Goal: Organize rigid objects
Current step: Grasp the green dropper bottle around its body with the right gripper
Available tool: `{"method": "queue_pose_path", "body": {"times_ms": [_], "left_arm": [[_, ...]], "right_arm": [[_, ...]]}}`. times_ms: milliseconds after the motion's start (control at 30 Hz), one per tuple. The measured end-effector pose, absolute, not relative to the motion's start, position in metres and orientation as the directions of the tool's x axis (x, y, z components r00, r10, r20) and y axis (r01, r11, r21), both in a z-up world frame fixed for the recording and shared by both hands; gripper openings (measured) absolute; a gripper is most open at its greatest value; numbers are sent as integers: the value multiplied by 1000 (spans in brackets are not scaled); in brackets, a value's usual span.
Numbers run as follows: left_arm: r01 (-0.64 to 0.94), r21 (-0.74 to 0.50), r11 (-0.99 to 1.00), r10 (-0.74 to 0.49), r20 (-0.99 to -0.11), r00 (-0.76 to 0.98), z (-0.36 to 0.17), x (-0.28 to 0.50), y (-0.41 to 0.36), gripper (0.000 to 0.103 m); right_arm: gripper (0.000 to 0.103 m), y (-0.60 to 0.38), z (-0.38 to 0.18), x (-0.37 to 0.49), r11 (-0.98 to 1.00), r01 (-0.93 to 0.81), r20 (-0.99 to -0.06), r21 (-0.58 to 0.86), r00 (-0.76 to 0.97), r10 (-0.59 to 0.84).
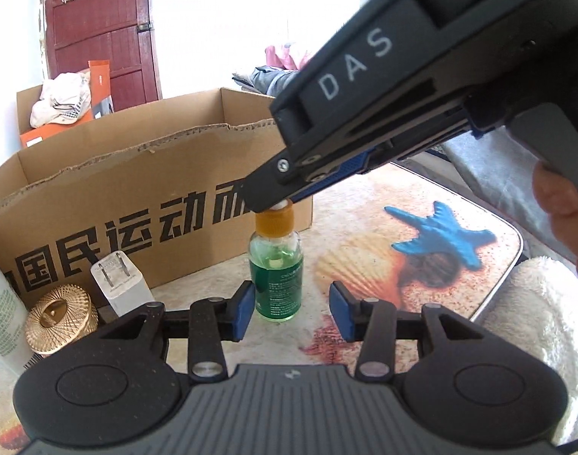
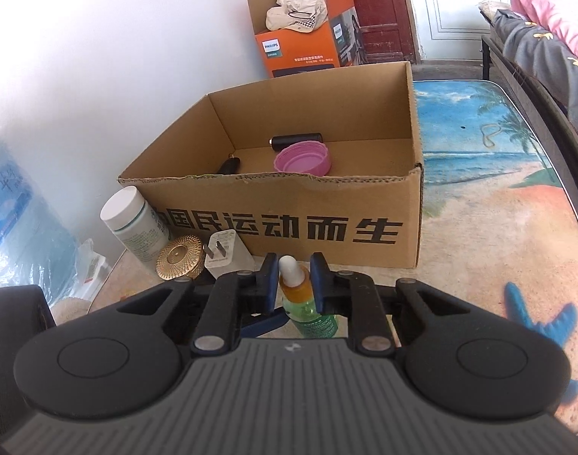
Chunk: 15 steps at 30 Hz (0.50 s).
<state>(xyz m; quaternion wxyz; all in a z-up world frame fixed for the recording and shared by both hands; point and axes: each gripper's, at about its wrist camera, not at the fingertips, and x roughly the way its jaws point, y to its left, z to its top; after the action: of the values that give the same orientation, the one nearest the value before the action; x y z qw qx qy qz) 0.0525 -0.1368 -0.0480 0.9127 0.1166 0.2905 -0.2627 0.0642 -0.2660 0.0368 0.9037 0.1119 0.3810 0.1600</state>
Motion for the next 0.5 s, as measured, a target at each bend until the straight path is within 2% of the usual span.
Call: {"method": "queue_pose_path", "body": {"times_ms": [233, 300, 500], "left_arm": [[555, 113, 824, -373, -630, 682, -59, 71, -151, 45], [555, 129, 822, -363, -633, 684, -62, 73, -154, 39], [553, 143, 821, -357, -626, 693, -64, 75, -156, 35]], "right_arm": [[19, -263, 35, 66, 928, -220, -654, 299, 661, 368], [22, -261, 35, 68, 929, -227, -657, 290, 659, 366], [25, -261, 30, 72, 932, -227, -674, 283, 644, 361]]}}
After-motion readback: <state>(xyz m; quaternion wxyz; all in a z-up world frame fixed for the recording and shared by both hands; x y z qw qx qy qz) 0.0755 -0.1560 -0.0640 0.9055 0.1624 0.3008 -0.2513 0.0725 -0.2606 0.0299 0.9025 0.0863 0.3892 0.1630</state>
